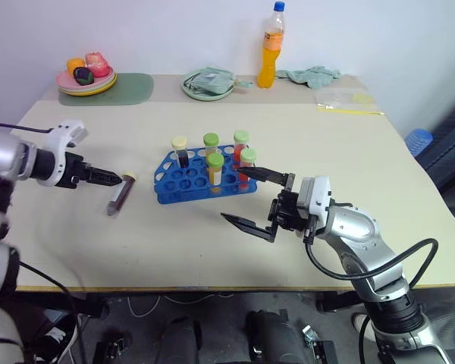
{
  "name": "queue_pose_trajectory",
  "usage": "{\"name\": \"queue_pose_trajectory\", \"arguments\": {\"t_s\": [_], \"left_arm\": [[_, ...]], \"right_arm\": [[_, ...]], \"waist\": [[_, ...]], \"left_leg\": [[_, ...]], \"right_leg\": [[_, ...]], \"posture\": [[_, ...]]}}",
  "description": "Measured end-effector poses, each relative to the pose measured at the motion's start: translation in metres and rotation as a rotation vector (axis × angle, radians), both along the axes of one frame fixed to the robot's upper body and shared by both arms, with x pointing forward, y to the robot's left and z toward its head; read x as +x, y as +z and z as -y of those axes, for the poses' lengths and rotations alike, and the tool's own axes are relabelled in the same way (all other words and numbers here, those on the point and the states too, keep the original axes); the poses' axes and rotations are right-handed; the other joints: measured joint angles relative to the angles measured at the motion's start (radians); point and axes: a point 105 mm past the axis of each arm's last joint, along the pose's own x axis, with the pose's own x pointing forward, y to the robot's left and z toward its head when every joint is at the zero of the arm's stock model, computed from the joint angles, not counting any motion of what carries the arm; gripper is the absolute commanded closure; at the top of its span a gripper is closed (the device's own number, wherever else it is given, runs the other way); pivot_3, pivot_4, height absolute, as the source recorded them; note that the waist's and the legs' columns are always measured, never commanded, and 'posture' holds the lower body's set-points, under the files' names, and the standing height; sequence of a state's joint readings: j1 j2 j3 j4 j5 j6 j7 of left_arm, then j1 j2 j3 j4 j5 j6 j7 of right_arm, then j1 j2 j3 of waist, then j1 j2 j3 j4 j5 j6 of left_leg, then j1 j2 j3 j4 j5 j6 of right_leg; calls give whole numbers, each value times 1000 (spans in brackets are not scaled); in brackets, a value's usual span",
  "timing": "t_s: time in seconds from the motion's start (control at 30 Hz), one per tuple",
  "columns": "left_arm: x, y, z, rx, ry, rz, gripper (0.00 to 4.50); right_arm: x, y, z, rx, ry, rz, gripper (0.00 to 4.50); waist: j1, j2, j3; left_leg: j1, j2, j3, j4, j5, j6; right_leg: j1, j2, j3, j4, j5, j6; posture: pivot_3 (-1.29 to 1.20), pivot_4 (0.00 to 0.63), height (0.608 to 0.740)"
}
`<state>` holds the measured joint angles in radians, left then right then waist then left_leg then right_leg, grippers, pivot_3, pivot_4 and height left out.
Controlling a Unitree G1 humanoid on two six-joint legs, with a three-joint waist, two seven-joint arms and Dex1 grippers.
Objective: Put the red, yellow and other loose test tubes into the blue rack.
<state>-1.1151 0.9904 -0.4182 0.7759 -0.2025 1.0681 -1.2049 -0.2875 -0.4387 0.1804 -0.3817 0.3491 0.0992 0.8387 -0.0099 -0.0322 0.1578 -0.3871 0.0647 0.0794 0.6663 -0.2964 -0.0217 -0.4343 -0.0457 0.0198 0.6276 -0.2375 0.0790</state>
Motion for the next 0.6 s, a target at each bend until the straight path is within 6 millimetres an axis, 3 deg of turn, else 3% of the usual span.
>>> {"name": "queue_pose_trajectory", "arguments": {"t_s": [0.23, 0.37, 0.6], "left_arm": [[14, -17, 6, 5, 2, -67, 0], [8, -25, 12, -41, -16, -137, 0], [1, -37, 1, 25, 0, -203, 0]], "right_arm": [[1, -3, 0, -7, -18, 2, 24], [2, -3, 1, -9, -33, 7, 24], [4, -4, 3, -16, -58, 11, 24]], "waist": [[-3, -3, 0], [-6, -3, 0], [-2, -5, 0]], "left_leg": [[-1, 0, 0, 0, 0, 0], [-1, 0, 0, 0, 0, 0], [-2, 0, -1, 1, 0, 0]], "right_leg": [[-1, 0, 0, 0, 0, 0], [-1, 0, 0, 0, 0, 0], [-1, -1, 0, 0, 0, 0]], "posture": [[0, 150, 740], [0, 150, 740], [0, 150, 740]]}}
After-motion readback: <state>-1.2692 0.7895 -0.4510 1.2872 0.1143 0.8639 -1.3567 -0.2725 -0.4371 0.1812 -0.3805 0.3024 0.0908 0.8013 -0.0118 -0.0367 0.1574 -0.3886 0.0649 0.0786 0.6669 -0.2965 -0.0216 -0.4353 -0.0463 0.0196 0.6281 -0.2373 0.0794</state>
